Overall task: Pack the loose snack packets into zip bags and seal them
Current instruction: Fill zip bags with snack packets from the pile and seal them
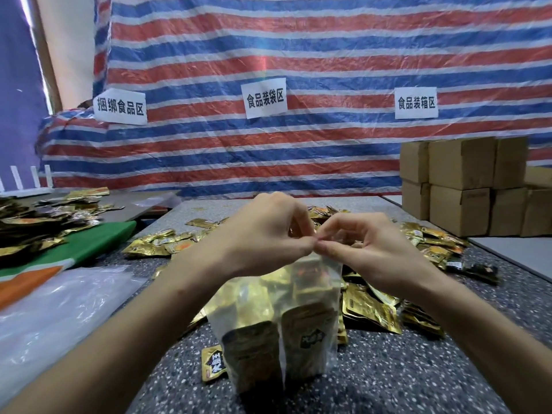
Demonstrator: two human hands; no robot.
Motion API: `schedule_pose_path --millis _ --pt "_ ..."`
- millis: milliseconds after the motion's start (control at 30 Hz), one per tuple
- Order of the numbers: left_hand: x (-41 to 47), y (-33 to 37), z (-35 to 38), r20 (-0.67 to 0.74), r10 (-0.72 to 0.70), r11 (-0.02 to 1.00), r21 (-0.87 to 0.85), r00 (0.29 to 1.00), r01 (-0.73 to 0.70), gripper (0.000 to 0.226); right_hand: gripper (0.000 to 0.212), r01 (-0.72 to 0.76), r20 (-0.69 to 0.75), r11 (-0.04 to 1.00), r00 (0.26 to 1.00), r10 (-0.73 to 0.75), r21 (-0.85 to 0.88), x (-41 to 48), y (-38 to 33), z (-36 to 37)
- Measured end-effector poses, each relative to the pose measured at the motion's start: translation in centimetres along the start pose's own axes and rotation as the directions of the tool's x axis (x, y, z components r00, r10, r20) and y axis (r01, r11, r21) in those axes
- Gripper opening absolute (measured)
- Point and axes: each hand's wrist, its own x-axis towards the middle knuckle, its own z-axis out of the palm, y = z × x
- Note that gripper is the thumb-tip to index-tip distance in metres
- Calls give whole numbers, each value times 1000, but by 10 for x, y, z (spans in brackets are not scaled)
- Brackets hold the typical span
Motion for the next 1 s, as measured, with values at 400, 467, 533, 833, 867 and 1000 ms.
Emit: schedule_pose_path --millis 400,467,533,833,867,1000 --pt "-3 -1 1 64 -45 961 274 997 26 9 1 -20 -45 1000 999 20 1 3 0 8" --pt "-5 -4 4 56 -42 968 249 998 27 7 2 -7 -40 1000 999 7 -10 4 0 8" --pt "-6 -7 3 41 -38 983 181 998 30 9 3 13 -32 999 999 -14 -44 5 -1 9" --pt "-20 -17 -4 7 -90 976 197 996 87 8 5 21 -49 990 998 -28 -139 8 -8 15" --pt "-19 -16 -3 -16 -80 975 205 997 81 8 2 33 -35 988 999 -39 -152 10 -11 15" --pt "-19 -16 -4 -40 -64 987 142 997 69 7 5 62 37 969 998 -55 -239 14 -20 15"
